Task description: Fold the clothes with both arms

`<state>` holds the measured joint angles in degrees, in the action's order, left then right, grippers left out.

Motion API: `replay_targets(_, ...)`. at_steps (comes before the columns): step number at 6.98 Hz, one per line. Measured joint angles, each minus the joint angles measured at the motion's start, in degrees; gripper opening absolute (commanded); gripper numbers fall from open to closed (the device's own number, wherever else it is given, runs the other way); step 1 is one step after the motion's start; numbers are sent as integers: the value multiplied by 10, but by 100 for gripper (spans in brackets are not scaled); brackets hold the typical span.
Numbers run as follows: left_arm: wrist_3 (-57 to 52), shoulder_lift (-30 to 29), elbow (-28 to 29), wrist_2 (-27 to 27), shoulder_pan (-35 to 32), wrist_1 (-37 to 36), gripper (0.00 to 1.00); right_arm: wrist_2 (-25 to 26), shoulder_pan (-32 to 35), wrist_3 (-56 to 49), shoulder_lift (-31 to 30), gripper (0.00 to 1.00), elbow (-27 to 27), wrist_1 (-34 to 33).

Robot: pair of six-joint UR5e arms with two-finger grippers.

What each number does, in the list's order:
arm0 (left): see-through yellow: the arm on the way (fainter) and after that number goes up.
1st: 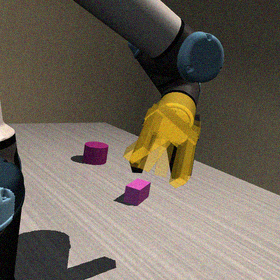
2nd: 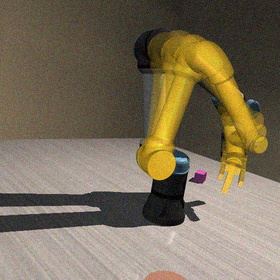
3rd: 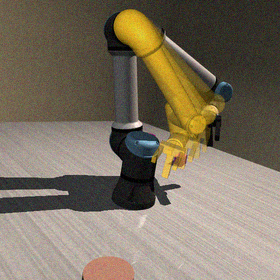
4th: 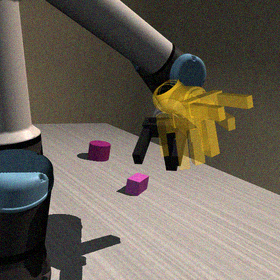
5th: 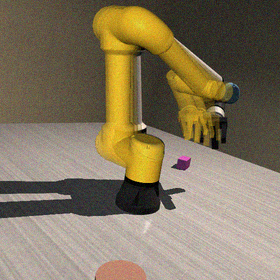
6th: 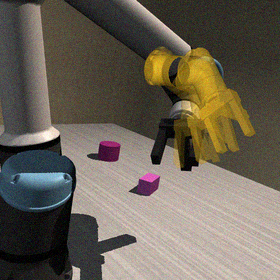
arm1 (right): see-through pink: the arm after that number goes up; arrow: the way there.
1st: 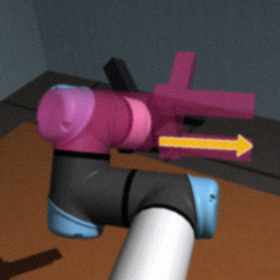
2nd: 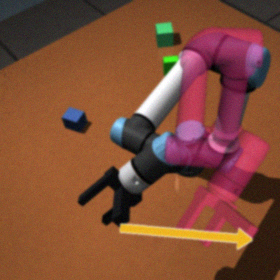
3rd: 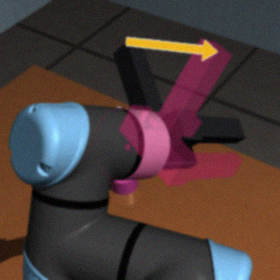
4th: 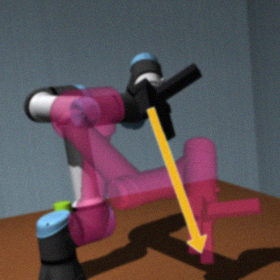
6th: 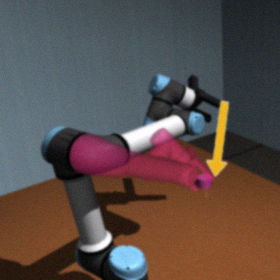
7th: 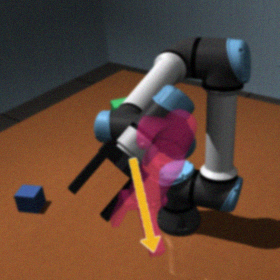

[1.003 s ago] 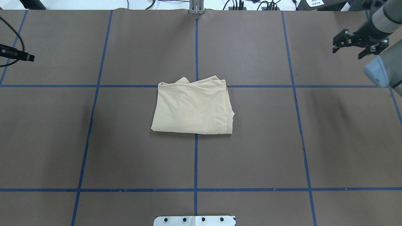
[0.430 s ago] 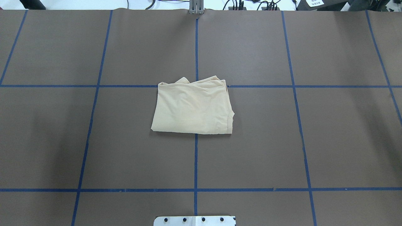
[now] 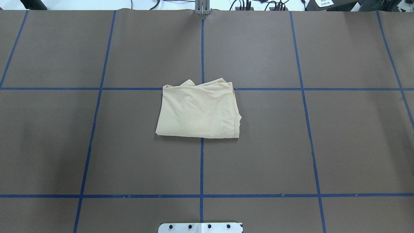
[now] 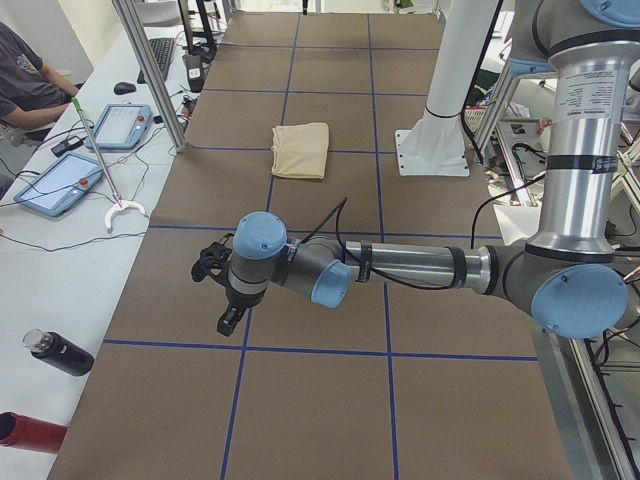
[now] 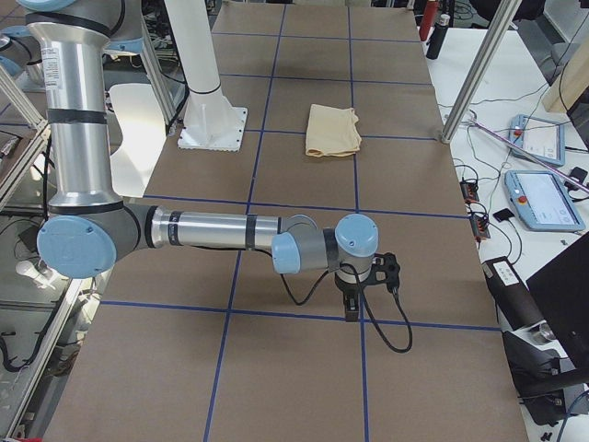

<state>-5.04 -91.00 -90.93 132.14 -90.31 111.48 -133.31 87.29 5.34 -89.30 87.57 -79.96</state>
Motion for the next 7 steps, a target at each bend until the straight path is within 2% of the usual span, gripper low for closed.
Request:
replay_targets(2, 37, 14, -4, 15, -1, -1, 100, 0, -10, -23, -3, 100, 14, -52)
replay_targets(5, 76, 45, -41, 15, -2, 9, 100, 7, -17, -31, 1, 100, 81, -149)
replay_targets(7, 79, 54, -60, 13, -3, 10, 100, 7, -18, -31, 0, 100, 93, -160)
